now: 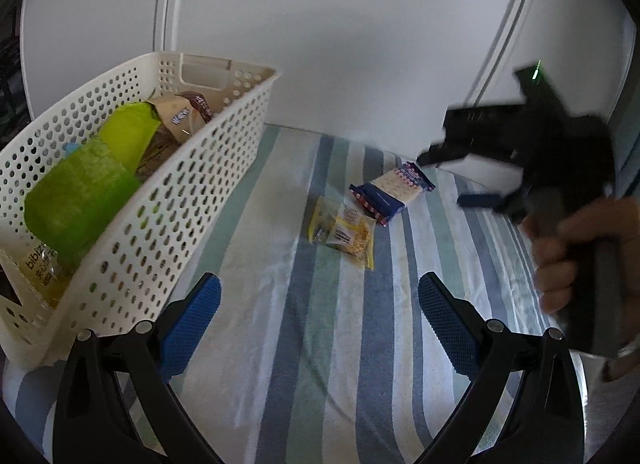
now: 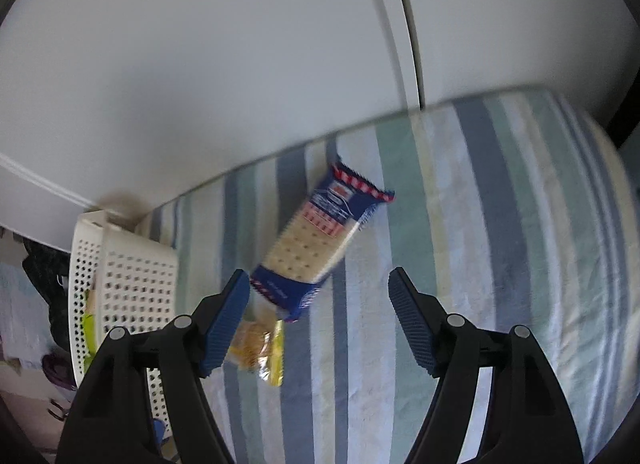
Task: Organize snacks
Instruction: 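Grasp the blue Mixx cracker pack with the right tool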
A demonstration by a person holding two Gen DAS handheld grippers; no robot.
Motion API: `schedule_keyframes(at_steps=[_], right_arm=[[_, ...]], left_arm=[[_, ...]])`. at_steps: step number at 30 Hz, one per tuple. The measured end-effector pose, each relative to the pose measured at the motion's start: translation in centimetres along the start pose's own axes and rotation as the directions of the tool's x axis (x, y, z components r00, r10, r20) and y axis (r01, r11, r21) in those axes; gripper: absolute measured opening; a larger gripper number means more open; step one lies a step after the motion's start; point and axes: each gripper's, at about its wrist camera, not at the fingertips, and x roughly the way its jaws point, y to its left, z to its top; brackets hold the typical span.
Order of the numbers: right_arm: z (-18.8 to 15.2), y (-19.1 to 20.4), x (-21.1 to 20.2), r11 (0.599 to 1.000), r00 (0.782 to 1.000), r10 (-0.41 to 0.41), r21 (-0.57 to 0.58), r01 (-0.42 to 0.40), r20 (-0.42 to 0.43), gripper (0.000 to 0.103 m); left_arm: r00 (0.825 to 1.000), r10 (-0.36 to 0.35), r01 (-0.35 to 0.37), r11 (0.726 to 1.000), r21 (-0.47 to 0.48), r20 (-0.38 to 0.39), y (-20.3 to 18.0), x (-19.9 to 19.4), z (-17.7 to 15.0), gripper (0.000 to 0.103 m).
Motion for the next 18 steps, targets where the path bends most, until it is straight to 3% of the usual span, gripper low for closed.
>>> schedule_keyframes(at_steps=[11, 14, 18], right_arm=[[2.2, 2.0, 4.9, 0.999, 0.999, -0.035, 0.007, 0.035, -0.011, 0.072], [2.3, 3.4, 6.1, 0.994, 0.995, -0.101, -0.047, 0.100, -0.010, 0.073], [1.5, 5.5, 7.0, 0.958, 0.978, -0.210, -0.196, 0.209, 0.017, 0.073]], left_arm=[[1.000, -0.020, 0.020, 1.000, -0.001, 0.011, 0.0, -0.4, 0.2, 0.100], [1.000, -0.020, 0.020, 1.000, 0.001, 0.011, -0.1, -0.5, 0.1, 0.100], [1.000, -0.018, 0.018, 1.000, 0.003, 0.010, -0.1, -0.4, 0.1, 0.100]])
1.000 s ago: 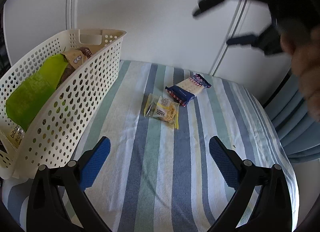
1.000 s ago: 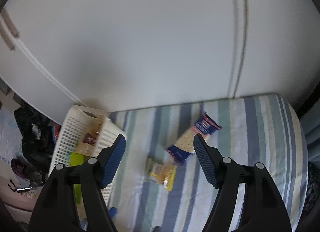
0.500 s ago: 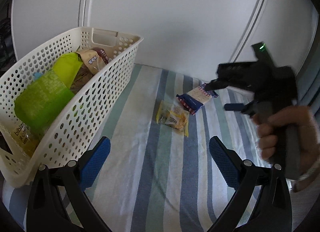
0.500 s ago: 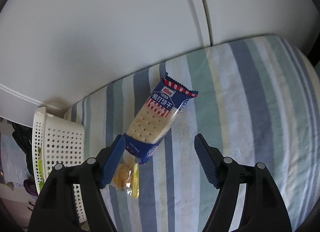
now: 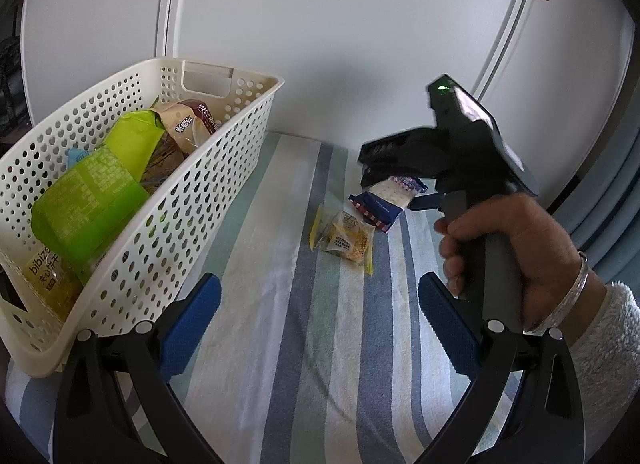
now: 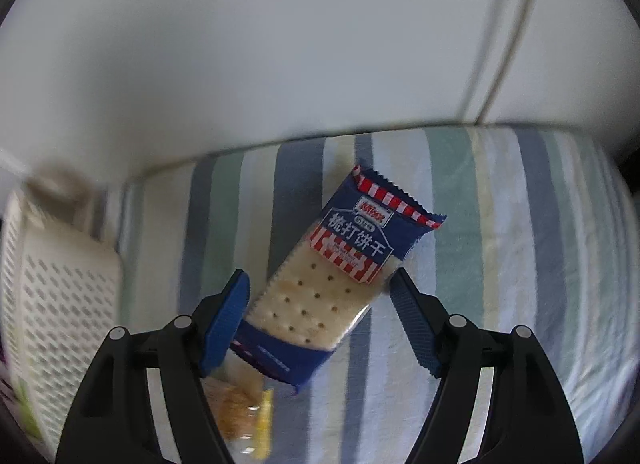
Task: Organize snacks
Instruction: 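Grasp the blue Mixx cracker pack with the right tool, then grasp the yellow-wrapped cake with the left tool while the right holds the cracker pack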
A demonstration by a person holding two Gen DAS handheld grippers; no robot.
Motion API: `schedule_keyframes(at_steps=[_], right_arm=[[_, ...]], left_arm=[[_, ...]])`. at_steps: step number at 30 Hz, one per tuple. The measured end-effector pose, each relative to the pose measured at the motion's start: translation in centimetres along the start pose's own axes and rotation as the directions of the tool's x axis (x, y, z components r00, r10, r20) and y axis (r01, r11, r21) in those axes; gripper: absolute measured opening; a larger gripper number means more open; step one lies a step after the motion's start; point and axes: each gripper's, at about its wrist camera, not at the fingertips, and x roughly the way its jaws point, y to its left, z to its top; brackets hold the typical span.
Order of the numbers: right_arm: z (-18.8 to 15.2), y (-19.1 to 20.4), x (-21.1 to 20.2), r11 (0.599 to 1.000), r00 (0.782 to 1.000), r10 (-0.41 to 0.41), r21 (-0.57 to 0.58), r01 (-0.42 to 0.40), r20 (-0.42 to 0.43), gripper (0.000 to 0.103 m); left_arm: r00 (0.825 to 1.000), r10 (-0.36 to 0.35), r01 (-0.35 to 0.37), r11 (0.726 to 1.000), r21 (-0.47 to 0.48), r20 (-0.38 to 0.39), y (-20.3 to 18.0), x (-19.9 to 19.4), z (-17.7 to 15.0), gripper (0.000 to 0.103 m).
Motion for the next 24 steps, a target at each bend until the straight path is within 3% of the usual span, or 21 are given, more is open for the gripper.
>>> schedule_keyframes(at_steps=[3, 8, 17, 24], right_arm=[[-0.5, 0.3, -0.1, 0.998, 1.000, -0.013, -0.066, 0.013, 0.009, 0.069], [-1.6, -1.1, -1.0, 0.995, 1.000, -0.027, -0.098, 0.027, 0.001, 0.045], [-5.2, -5.5, -3.1, 0.997, 1.000, -0.004, -0.078, 0.006, 0.026, 0.044], [-8.5, -9.8, -4.9, 0.994, 0.992, 0.105, 0.004, -0.105, 0.070, 0.044]], left_arm=[[1.000, 0.000, 0.000, 1.000, 0.001, 0.000, 0.0, 0.0, 0.0, 0.100], [1.000, 0.003, -0.003, 1.000, 0.001, 0.000, 0.0, 0.0, 0.0, 0.100], [1.000, 0.018, -0.018, 1.000, 0.019, -0.004, -0.2, 0.3, 0.1, 0.100], [1.000, 0.010, -0.010, 1.000, 0.030, -0.025, -0.3, 0.8, -0.1, 0.100]])
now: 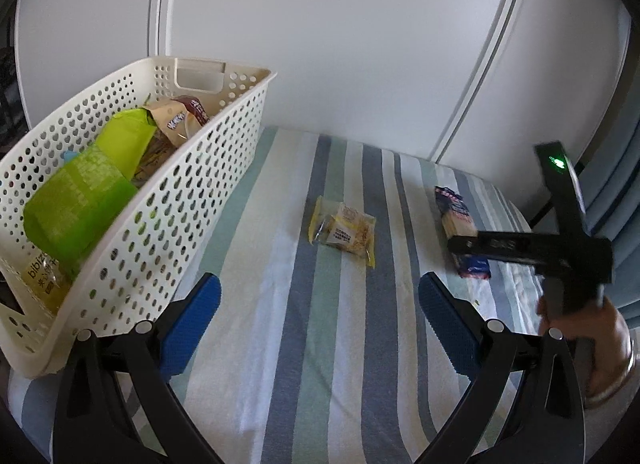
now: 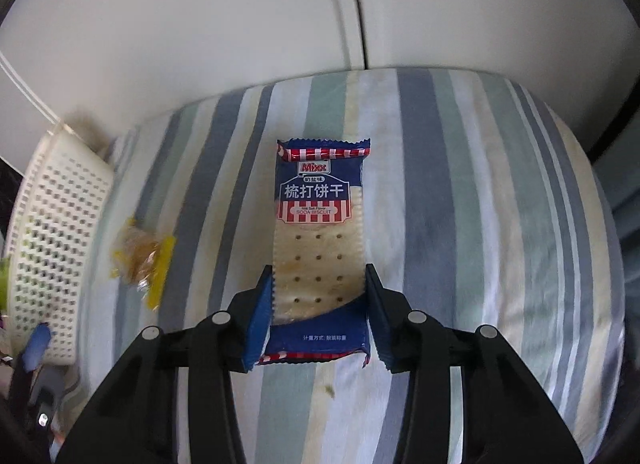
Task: Organize snacks
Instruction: 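Grasp the yellow-wrapped cake with the left tool while the right holds the cracker pack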
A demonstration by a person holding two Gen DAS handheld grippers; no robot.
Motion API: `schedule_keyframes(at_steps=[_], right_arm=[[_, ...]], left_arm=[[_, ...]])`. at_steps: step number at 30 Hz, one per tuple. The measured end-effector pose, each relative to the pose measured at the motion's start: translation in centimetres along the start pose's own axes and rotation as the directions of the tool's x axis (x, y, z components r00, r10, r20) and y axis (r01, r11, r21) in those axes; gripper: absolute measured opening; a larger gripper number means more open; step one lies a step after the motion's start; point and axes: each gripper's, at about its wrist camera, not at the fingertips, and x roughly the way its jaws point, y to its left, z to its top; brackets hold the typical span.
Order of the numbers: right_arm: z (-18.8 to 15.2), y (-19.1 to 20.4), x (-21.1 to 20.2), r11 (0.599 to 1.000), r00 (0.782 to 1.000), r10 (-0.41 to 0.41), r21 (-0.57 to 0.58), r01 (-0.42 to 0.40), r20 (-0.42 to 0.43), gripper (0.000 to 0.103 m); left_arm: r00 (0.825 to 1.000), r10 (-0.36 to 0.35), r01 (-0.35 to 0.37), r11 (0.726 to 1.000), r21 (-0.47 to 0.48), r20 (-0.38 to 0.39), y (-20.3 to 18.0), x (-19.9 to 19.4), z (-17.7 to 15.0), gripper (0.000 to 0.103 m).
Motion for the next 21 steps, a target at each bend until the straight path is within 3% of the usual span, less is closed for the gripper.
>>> schedule_keyframes(at_steps=[4, 8, 12, 16, 20, 21], right_arm=[[-2.2, -1.0, -1.8, 0.996, 0.995, 0.068, 0.059, -0.072, 0.066, 0.044], [-3.6, -2.4, -2.5, 0.995, 0.994, 0.061, 0.068, -0.068, 0.092, 0.044], [-3.0, -3.4, -2.2, 0.992, 0.992, 0.091, 0.081, -0.099, 0.091, 0.044], [-2.7, -3.2, -2.2, 0.991, 0.989, 0.109, 0.070, -0.116, 0.098, 0.044], [-3.1, -3.6, -2.9, 0.989, 0.987, 0.127, 0.068, -0.134, 0.101, 0.044], [-3.0, -3.7, -3.1, 0.989, 0.987, 0.124, 0.070, -0.132, 0.104, 0.044]], left_arm=[[1.000, -0.020, 0.020, 1.000, -0.003, -0.011, 0.0, 0.3, -0.1, 0.100], [0.999, 0.009, -0.007, 0.999, 0.035, -0.032, -0.8, 1.3, 0.0, 0.100], [0.998, 0.039, -0.036, 0.997, 0.062, -0.052, -1.9, 2.7, 1.1, 0.100], [0.994, 0.074, -0.060, 0.985, 0.160, -0.082, -4.0, 4.9, 2.5, 0.100], [0.989, 0.073, -0.047, 0.979, 0.200, -0.126, -5.0, 7.0, 3.7, 0.100], [0.988, 0.068, -0.040, 0.980, 0.195, -0.138, -5.0, 7.3, 3.9, 0.096]])
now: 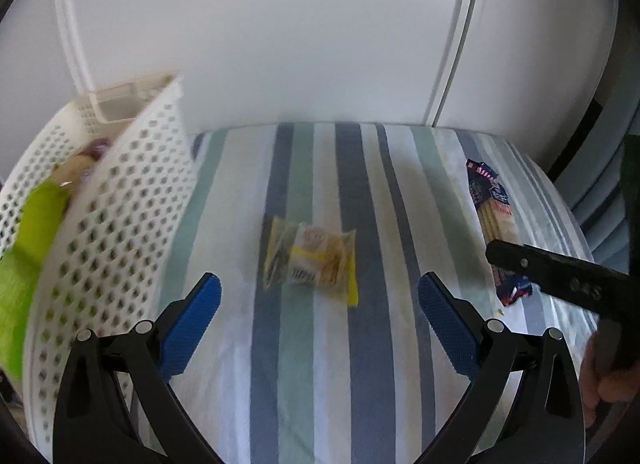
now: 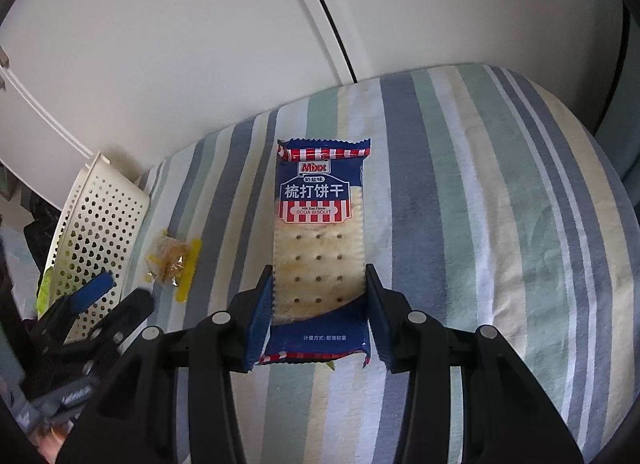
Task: Organize snacks
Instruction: 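Grasp the yellow-wrapped cake with the left tool while the right holds the cracker pack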
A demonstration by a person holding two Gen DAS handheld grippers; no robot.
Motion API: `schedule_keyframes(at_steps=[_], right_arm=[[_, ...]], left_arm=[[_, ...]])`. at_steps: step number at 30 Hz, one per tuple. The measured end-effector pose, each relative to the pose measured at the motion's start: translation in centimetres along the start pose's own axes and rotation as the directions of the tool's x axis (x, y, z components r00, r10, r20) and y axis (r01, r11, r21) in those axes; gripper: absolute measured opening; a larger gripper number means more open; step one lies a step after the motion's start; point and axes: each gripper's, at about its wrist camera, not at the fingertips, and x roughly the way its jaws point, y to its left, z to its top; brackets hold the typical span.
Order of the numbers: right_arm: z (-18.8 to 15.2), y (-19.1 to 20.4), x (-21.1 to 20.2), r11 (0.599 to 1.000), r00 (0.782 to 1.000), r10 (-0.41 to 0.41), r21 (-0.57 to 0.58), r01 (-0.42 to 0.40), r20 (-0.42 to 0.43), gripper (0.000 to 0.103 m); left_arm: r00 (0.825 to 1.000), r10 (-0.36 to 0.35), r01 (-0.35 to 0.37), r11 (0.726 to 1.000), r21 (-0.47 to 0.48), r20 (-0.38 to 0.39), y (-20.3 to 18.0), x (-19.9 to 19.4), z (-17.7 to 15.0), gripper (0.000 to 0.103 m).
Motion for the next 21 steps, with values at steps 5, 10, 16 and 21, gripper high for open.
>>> schedule_keyframes(at_steps=[5, 10, 16, 21], right_arm=[[-0.2, 0.2, 0.0, 1.000, 1.000, 0.016, 0.011, -0.017, 0.003, 0.044], [-0.1, -0.1, 0.1, 0.999, 1.000, 0.028, 0.023, -0.028, 0.003, 0.044], [-0.1, -0.3, 0.0, 0.999, 1.000, 0.027, 0.032, -0.027, 0.007, 0.044], [-0.1, -0.5, -0.4, 0.999, 0.999, 0.029, 0.034, -0.030, 0.018, 0.044]], left_arm=[[0.996, -0.038, 0.035, 0.999, -0.035, -0.079, 0.7, 2.8, 1.0, 0.079], [0.995, -0.012, 0.011, 1.000, -0.011, -0.097, 0.6, 4.2, 1.1, 0.062], [0.998, -0.022, 0.021, 1.000, -0.009, -0.067, -0.1, 3.9, 0.7, 0.051], [0.999, -0.042, 0.042, 0.999, 0.006, -0.024, -0.8, 1.6, -0.2, 0.051]])
